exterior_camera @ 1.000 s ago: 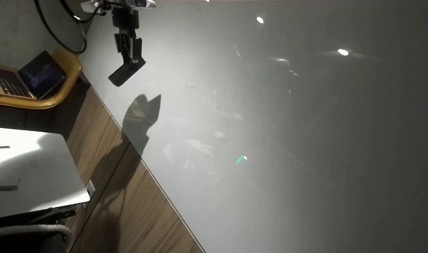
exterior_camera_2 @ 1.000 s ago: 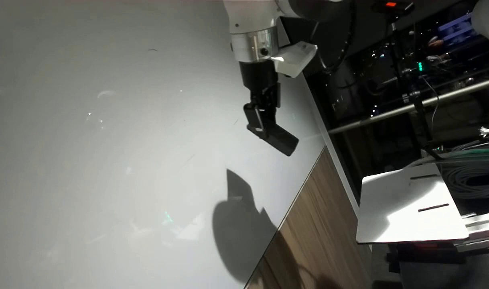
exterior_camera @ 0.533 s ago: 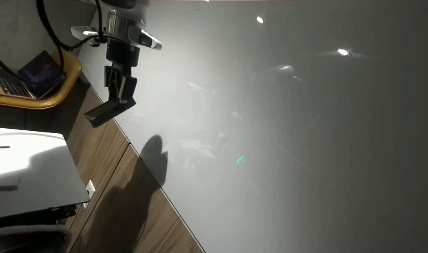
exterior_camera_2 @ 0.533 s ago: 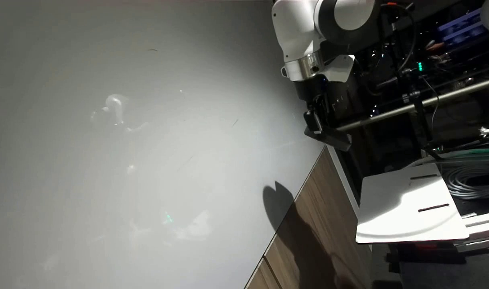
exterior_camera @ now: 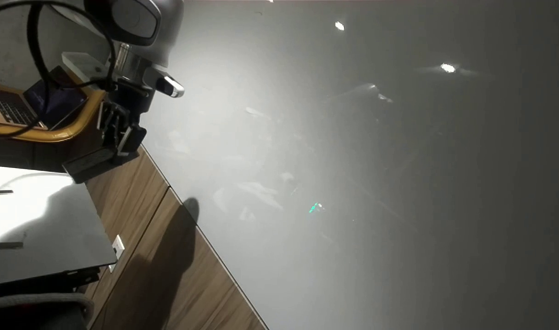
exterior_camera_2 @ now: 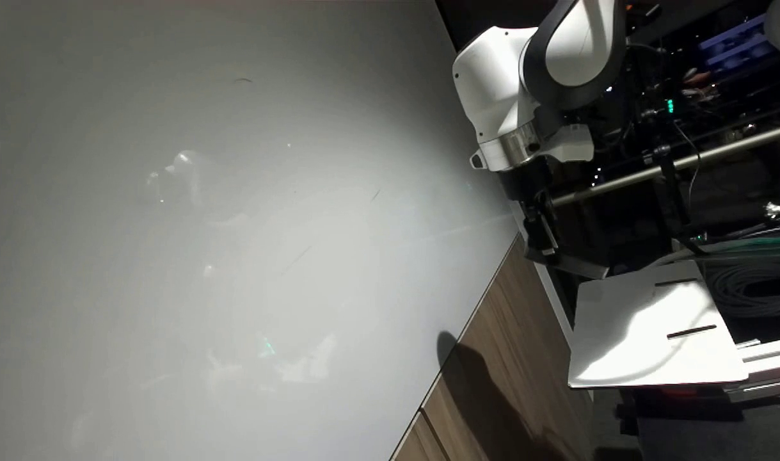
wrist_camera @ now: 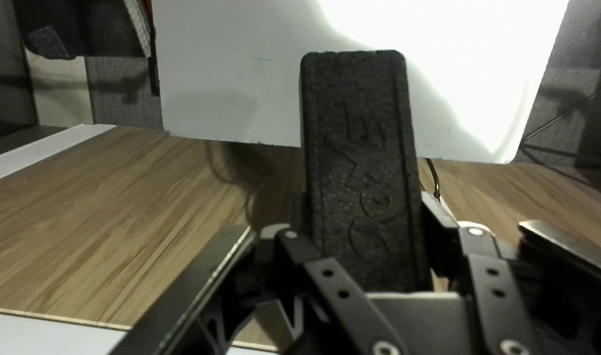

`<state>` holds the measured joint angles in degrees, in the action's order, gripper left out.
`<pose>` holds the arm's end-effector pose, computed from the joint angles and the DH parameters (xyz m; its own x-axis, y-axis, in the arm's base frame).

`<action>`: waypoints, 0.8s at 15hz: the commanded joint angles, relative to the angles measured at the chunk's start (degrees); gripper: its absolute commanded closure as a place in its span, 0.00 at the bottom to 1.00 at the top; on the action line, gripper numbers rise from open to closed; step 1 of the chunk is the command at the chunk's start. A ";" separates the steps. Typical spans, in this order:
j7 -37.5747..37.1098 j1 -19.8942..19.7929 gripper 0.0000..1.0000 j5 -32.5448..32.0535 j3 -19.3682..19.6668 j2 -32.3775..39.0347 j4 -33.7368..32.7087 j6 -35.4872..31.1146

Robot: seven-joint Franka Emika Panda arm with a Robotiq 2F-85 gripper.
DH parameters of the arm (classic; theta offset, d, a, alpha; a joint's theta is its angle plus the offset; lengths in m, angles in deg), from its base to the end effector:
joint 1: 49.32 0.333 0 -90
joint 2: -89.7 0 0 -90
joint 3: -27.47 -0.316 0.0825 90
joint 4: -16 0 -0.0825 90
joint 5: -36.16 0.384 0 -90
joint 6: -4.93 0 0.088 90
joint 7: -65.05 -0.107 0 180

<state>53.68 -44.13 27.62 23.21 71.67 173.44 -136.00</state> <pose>0.3790 0.0614 0.3161 0.9960 0.0800 0.0406 0.0749 -0.9907 0.1135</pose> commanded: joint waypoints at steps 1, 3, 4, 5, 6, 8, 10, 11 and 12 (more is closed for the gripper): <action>1.02 -0.29 0.71 0.87 -1.61 5.16 0.29 -3.75; -0.34 -0.75 0.71 0.19 -2.22 7.50 0.31 -3.87; -1.07 -0.95 0.71 -0.12 -2.38 8.44 0.12 -3.45; -1.88 -1.10 0.71 -0.27 -2.44 9.39 -0.15 -2.97; -2.62 -1.24 0.71 -0.56 -2.49 10.24 -0.44 -2.59; -3.54 -1.24 0.71 -0.72 -2.37 11.74 -0.98 -2.62; -3.97 -1.13 0.71 -0.82 -2.22 12.91 -1.74 -2.79; -3.96 -1.15 0.71 -0.75 -2.03 13.46 -2.28 -2.92; -3.69 -1.14 0.71 -0.54 -1.84 13.87 -2.62 -3.15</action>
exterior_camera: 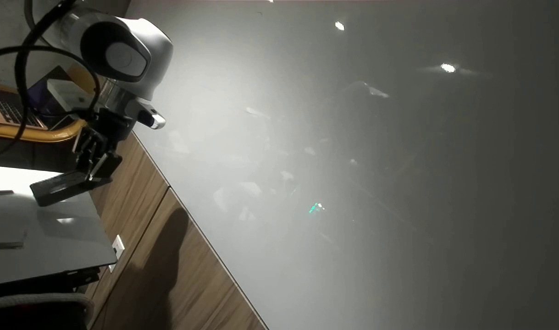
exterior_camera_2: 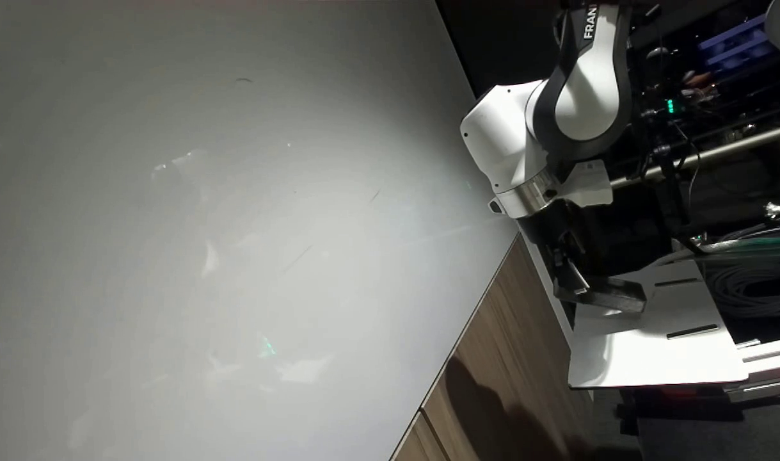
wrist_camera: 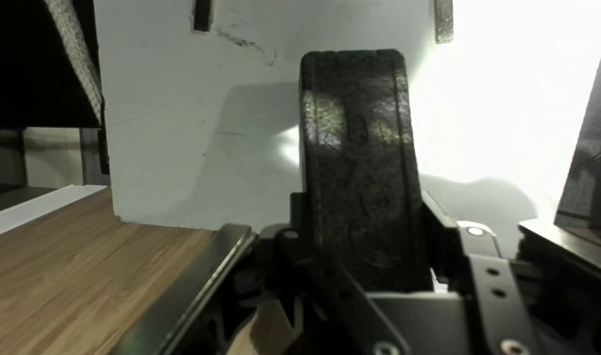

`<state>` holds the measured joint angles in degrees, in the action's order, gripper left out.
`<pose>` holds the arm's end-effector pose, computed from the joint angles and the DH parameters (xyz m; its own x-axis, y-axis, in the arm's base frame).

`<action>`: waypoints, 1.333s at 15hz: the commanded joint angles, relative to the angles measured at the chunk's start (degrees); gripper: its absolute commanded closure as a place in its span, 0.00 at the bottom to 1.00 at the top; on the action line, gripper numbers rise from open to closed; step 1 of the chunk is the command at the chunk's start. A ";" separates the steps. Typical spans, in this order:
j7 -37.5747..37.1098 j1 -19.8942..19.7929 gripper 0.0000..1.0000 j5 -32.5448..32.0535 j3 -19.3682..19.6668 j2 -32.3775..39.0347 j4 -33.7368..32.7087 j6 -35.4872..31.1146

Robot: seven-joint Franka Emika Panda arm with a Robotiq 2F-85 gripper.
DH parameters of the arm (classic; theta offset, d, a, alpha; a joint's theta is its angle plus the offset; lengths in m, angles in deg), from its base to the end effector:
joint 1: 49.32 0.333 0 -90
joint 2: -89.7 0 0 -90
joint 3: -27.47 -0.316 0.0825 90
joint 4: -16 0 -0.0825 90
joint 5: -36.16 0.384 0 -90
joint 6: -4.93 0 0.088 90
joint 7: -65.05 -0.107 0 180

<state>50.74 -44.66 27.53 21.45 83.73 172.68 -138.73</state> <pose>0.3765 0.0709 0.2441 0.9930 0.0560 -0.1043 0.0678 -0.9912 0.1134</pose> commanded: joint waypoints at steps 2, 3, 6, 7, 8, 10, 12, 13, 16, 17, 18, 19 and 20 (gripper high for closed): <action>-0.03 -0.65 0.71 -0.08 0.31 2.72 -2.38 -1.20; 0.01 -0.79 0.71 -0.09 0.52 3.16 -2.71 -1.10; -0.20 -1.43 0.71 -0.11 1.25 3.99 -3.43 -0.70; -0.41 -1.63 0.71 -0.35 1.43 4.29 -3.67 -0.73; -0.64 -1.79 0.71 -0.73 1.57 4.57 -3.79 -0.92; -0.32 -1.92 0.71 -0.62 1.83 5.06 -4.08 -1.21; -0.13 -1.92 0.71 -0.34 2.03 5.58 -4.35 -1.18; -0.20 -1.90 0.71 -0.43 2.10 5.84 -4.40 -1.21; -0.28 -1.82 0.71 -0.40 2.29 6.52 -4.42 -1.19; -0.28 -1.80 0.71 -0.38 2.35 6.72 -4.45 -1.22; -0.30 -1.77 0.71 -0.38 2.39 6.90 -4.47 -1.23; -0.37 -1.72 0.71 -0.40 2.41 7.13 -4.45 -1.35; -0.46 -1.69 0.71 -0.37 2.43 7.35 -4.46 -1.38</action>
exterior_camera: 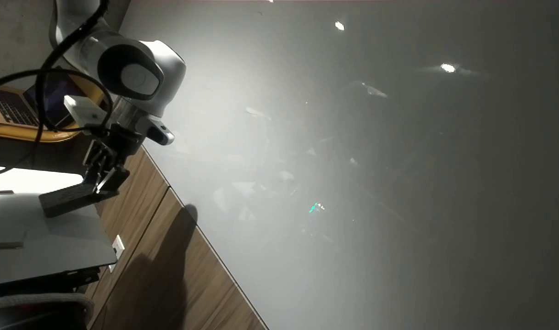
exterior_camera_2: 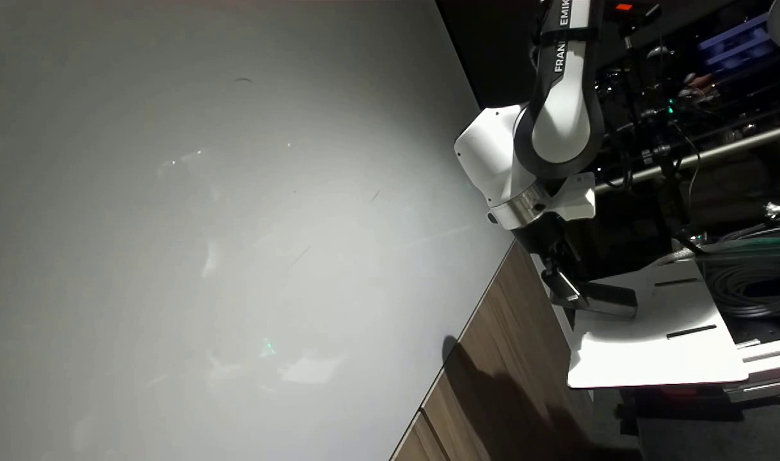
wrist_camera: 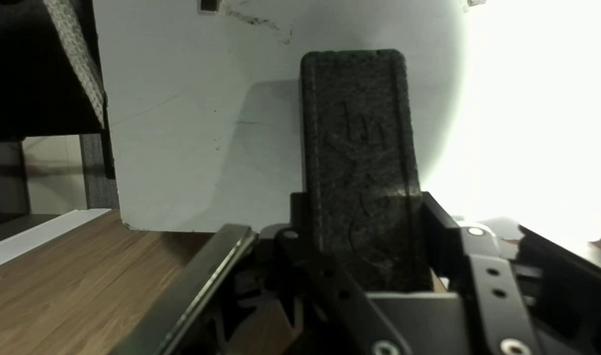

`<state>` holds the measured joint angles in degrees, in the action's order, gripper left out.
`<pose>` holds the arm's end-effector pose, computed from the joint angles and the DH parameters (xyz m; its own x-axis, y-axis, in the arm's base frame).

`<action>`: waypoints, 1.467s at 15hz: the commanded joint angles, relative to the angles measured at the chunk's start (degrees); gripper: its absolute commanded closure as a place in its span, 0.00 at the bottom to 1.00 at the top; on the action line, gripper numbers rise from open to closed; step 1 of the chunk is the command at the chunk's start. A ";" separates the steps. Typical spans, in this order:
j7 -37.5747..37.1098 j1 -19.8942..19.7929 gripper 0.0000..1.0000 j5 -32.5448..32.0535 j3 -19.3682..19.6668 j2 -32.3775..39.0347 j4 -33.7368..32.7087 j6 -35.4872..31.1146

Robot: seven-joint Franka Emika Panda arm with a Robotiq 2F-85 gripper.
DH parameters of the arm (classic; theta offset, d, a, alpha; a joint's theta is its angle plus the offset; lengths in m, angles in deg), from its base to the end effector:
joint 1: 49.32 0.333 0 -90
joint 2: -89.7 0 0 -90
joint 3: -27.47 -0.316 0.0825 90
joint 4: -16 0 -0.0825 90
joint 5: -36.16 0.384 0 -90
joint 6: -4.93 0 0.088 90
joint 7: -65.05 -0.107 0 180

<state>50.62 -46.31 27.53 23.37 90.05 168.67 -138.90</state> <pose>0.3986 0.0510 0.2240 0.9899 -0.0065 -0.1418 0.0087 -0.9943 0.1063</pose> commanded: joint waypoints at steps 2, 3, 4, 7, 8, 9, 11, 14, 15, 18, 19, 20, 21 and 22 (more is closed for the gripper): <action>-0.33 -0.08 0.71 -0.07 0.62 1.27 -0.40 -1.13; -0.35 -0.09 0.71 -0.03 0.69 1.31 -0.36 -1.14; -0.30 -0.09 0.71 0.12 0.75 1.33 -0.38 -0.99; -0.30 -0.07 0.62 0.27 0.95 1.69 -0.51 -0.74; -0.31 -0.04 0.48 0.28 1.01 1.83 -0.58 -0.64; -0.33 -0.03 0.21 0.30 1.06 1.94 -0.64 -0.55; -0.34 -0.05 0.13 0.35 1.15 2.01 -0.68 -0.51; -0.27 -0.10 0.00 0.38 1.28 2.16 -0.81 -0.47; -0.26 -0.10 0.00 0.36 1.31 2.17 -0.84 -0.43; -0.24 -0.07 0.00 0.34 1.34 2.22 -0.93 -0.42; -0.21 -0.05 0.00 0.35 1.33 2.20 -0.93 -0.46; -0.49 0.03 0.00 -0.12 1.28 2.10 -0.79 -0.77; -1.04 0.09 0.00 -0.86 1.29 2.02 -0.63 -1.10; -2.36 0.10 0.00 -2.38 1.41 1.78 -0.18 -1.37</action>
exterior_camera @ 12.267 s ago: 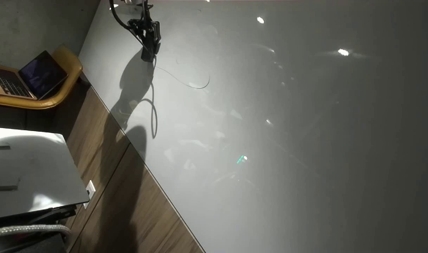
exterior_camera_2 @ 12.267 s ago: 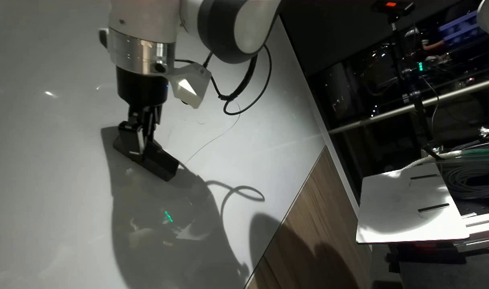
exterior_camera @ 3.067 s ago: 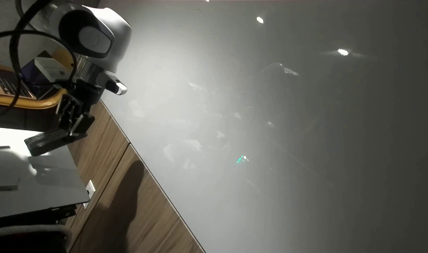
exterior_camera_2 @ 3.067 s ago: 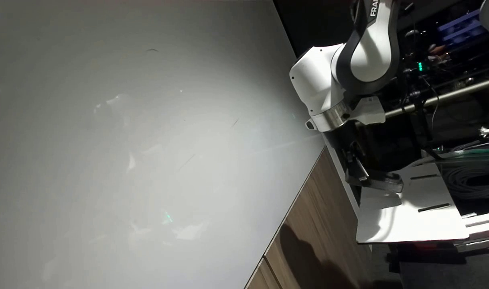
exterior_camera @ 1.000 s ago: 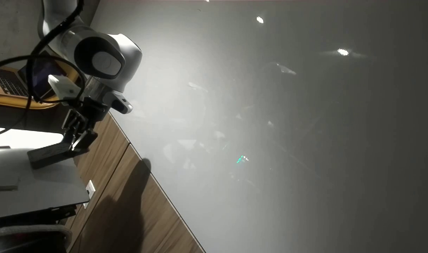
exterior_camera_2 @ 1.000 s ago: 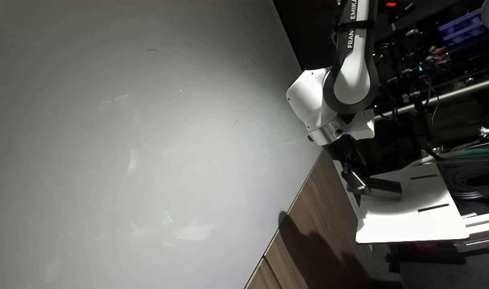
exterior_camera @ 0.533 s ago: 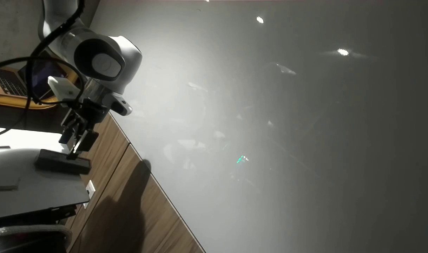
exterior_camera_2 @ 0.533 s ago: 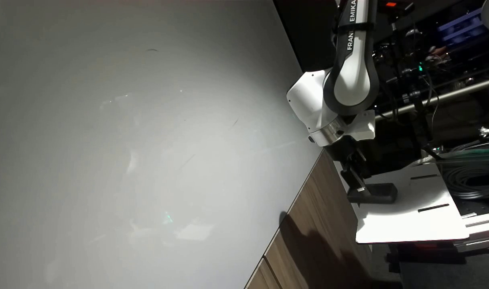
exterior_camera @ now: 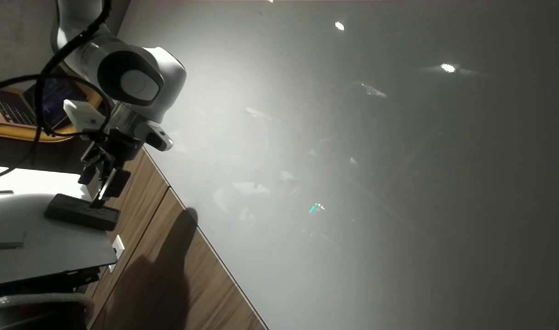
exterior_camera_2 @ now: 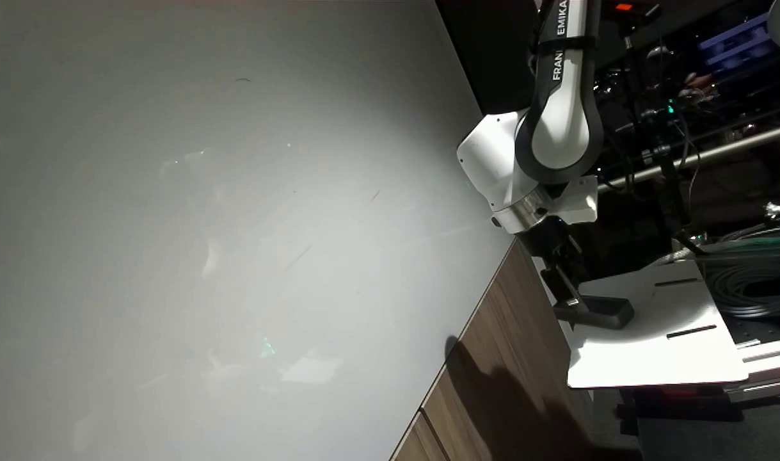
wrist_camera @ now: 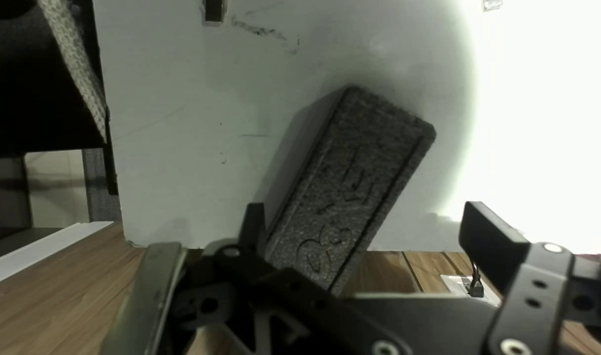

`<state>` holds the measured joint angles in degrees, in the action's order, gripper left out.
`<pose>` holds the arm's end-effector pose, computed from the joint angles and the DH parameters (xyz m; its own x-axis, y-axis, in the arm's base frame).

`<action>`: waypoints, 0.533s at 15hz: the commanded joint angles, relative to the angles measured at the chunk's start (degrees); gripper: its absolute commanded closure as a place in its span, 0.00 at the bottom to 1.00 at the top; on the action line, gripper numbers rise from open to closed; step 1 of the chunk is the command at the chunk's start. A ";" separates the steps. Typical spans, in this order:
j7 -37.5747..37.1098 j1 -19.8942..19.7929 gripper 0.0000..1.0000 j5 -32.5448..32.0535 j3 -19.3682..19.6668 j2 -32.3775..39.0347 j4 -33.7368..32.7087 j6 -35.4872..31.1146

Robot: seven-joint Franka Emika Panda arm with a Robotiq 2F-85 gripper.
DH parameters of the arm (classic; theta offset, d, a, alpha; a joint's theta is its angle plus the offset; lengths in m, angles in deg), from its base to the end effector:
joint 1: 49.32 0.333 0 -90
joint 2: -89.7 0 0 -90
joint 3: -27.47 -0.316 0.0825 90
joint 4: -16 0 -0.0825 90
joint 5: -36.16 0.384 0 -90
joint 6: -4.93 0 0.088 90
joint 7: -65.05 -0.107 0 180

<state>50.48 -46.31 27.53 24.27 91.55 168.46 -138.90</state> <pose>0.3980 0.0447 0.2147 0.9862 -0.0247 -0.1637 -0.0070 -0.9941 0.1079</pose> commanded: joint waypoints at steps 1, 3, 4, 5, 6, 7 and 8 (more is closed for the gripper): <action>-3.13 0.07 0.00 -3.29 0.59 0.10 0.43 -1.63; -6.85 0.35 0.00 -6.76 0.52 -0.18 1.69 -2.91; -9.73 0.67 0.00 -9.92 0.38 -0.03 2.40 -3.55; -12.27 0.92 0.00 -12.90 0.29 0.21 2.84 -4.12; -14.75 1.15 0.00 -15.61 0.25 0.35 3.22 -4.42; -16.90 1.35 0.00 -17.79 0.25 0.40 3.58 -4.72; -18.80 1.53 0.00 -19.66 0.23 0.47 3.90 -4.84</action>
<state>37.36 -45.60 13.33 24.22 91.65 171.29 -141.86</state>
